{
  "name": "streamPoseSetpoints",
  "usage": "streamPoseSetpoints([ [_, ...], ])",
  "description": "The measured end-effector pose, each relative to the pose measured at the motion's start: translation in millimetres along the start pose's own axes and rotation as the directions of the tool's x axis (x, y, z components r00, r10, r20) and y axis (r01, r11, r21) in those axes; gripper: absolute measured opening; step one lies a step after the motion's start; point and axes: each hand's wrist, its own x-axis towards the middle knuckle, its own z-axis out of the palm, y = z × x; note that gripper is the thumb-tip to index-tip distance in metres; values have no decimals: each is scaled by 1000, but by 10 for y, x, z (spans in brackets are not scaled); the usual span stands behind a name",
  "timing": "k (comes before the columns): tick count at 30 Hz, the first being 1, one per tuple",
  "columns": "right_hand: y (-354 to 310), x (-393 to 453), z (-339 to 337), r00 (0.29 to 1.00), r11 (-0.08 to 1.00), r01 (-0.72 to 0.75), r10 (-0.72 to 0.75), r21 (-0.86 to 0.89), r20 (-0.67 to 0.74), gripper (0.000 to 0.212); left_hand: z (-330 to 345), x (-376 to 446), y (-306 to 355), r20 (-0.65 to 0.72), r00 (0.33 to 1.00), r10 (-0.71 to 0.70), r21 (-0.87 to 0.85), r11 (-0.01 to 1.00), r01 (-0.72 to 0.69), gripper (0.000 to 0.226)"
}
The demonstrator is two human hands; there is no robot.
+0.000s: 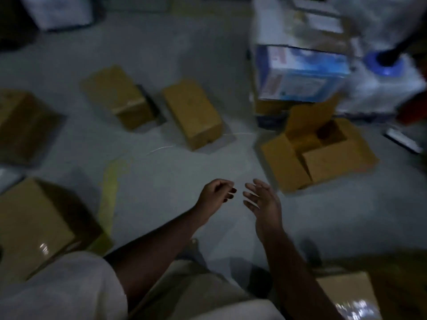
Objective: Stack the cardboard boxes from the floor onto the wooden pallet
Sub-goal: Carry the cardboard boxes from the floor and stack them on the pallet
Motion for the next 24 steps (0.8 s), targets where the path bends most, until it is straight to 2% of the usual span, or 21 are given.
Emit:
streamPoseSetpoints([
  [2,64,6,757,991,996,-24,34,-81,130,25,-710,-34,90,-144,989,12,-70,997,-22,21],
  [6,248,-125,1971,934,967,-30,117,-251,339,24,-1847,-263,79,-375,927,-22,-209,976,-62,22],
  [12,780,-390,3041,815,895,11,250,-445,523,22,-2867,-883,-337,-611,781,-129,-364,922,-133,25],
  [18,1476,-897,3848,666,838,18,396,-545,632,18,-3604,-1644,-824,-751,621,-224,-422,886,-191,28],
  [22,1946,-1263,4273,610,799,14,469,-601,638,19,-4149,-1947,-1168,-781,550,-297,-486,841,-236,25],
  [24,2204,-1396,4536,607,772,28,492,-635,624,17,-4506,-2042,-1331,-782,540,-311,-503,827,-251,22],
])
